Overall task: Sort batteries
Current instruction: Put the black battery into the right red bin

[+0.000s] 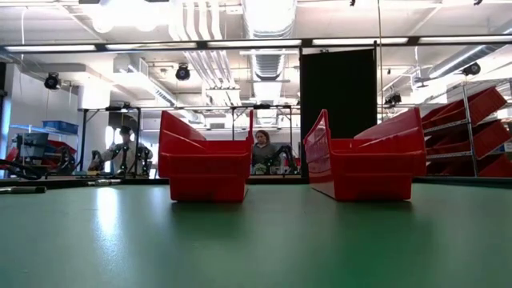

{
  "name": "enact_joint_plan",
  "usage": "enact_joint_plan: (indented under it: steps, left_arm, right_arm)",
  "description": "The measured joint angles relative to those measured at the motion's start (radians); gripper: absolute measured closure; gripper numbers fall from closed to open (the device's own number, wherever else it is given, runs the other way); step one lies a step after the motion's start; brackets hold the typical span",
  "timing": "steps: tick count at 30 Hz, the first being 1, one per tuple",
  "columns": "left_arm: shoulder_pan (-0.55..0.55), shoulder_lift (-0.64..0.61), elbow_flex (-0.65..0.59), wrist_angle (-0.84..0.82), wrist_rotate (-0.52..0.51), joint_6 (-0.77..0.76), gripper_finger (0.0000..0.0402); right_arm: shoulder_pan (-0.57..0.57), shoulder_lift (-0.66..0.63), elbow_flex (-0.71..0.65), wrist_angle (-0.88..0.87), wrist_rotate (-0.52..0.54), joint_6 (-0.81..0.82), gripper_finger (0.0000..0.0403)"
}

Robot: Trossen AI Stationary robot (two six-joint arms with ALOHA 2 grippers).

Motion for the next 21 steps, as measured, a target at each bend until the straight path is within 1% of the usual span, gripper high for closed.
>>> enact_joint_plan:
  steps: [3, 5, 8, 10, 13, 17, 19, 21]
  left_arm:
    - [-0.022, 0.056, 0.114, -0.013, 0.016, 0.079, 0.038]
    - [-0.03, 0.087, 0.179, -0.051, 0.02, 0.106, 0.0379]
    - [-0.04, 0.121, 0.242, -0.115, 0.025, 0.119, 0.0379]
    - [-0.045, 0.135, 0.267, -0.117, 0.035, 0.124, 0.0379]
    - [-0.048, 0.147, 0.289, -0.094, 0.039, 0.098, 0.0379]
    - [-0.046, 0.159, 0.283, -0.025, 0.056, 0.099, 0.0379]
    - [-0.046, 0.16, 0.28, -0.01, 0.068, 0.103, 0.0379]
    - [-0.046, 0.16, 0.28, 0.002, 0.072, 0.093, 0.0379]
  right_arm:
    - [0.044, 0.008, 0.001, -0.008, 0.005, -0.028, 0.0156]
    - [0.082, 0.011, 0.001, -0.012, 0.019, -0.057, 0.0155]
    - [0.136, 0.007, 0.0, 0.006, 0.1, -0.078, 0.016]
    - [0.164, 0.003, 0.006, 0.007, 0.132, -0.09, 0.0168]
    - [0.193, 0.004, 0.012, 0.007, 0.136, -0.125, 0.0181]
    - [0.225, 0.008, 0.012, 0.008, 0.18, -0.181, 0.0198]
    - [0.238, 0.008, 0.012, 0.006, 0.229, -0.215, 0.0204]
    - [0.242, 0.007, 0.011, 0.006, 0.245, -0.235, 0.0208]
